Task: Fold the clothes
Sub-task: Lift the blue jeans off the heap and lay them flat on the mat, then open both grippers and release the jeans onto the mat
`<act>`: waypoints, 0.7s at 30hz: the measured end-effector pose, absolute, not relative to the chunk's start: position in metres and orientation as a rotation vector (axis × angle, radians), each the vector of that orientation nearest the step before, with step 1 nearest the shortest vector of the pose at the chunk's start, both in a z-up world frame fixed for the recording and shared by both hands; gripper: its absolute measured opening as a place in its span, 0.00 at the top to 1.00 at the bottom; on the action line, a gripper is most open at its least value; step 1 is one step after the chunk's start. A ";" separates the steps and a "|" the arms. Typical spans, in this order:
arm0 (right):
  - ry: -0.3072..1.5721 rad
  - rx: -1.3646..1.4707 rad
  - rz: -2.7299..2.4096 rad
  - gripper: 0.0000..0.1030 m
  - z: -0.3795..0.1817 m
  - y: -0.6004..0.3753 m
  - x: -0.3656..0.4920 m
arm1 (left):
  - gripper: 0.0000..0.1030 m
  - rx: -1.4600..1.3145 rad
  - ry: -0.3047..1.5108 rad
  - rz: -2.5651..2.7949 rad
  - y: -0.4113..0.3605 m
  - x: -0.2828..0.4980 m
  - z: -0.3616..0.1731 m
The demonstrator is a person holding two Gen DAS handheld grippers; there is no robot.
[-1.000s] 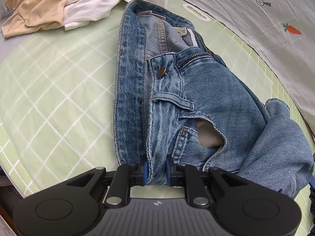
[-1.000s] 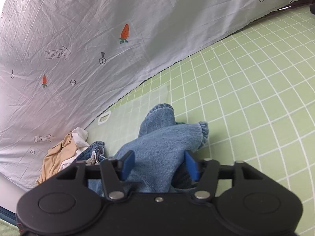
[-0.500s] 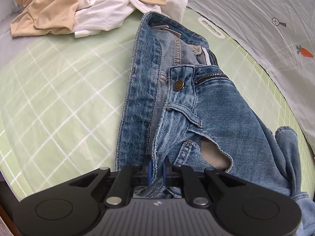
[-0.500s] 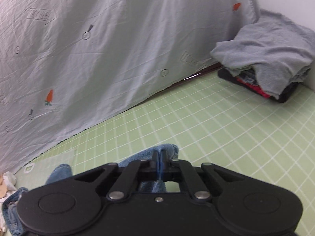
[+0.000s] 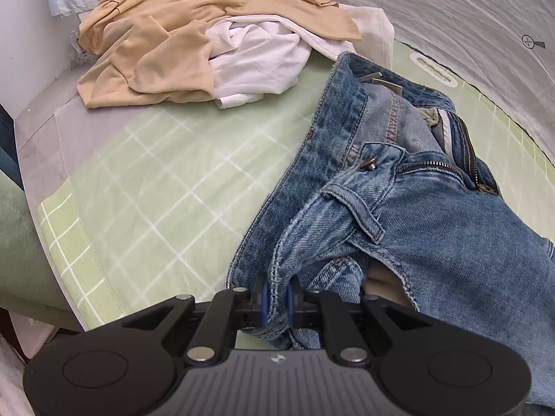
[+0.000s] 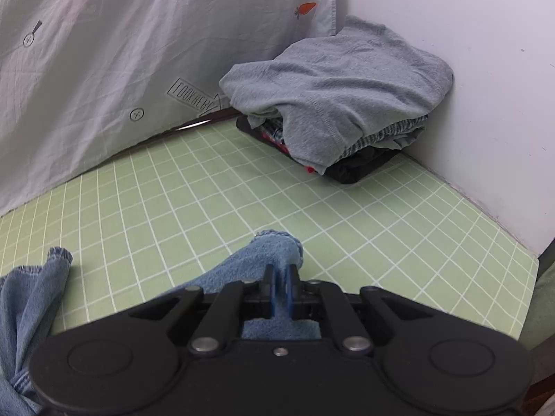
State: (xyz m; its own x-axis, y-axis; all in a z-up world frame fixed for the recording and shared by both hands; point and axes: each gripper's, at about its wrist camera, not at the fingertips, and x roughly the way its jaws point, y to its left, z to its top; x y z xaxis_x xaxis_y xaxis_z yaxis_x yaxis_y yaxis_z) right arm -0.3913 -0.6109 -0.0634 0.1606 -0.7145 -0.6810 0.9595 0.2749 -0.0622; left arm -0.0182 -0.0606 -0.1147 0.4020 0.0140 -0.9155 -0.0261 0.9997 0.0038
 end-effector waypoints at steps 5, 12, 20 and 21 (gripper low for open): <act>0.618 0.326 -1.147 0.46 -0.051 -0.590 -0.346 | 0.86 0.024 1.166 0.023 -0.068 -0.016 -0.118; 0.626 0.481 -0.744 0.30 -0.071 -0.581 -0.254 | 0.81 -0.030 1.213 0.035 -0.066 -0.006 -0.128; 0.785 0.614 -0.692 0.33 -0.117 -0.587 -0.197 | 0.80 -0.015 1.234 0.042 -0.073 -0.001 -0.135; 0.787 0.617 -0.674 0.42 -0.119 -0.588 -0.195 | 0.80 -0.011 1.234 0.041 -0.073 -0.001 -0.135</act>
State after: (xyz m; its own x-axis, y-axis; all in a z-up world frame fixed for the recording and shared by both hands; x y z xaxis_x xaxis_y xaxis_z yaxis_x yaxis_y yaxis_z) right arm -0.1947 -0.5882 -0.1187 0.5255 -0.3072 -0.7934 0.7368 0.6306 0.2438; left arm -0.0006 -0.0731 -0.1351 0.3303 0.0259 -0.9435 -0.0373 0.9992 0.0143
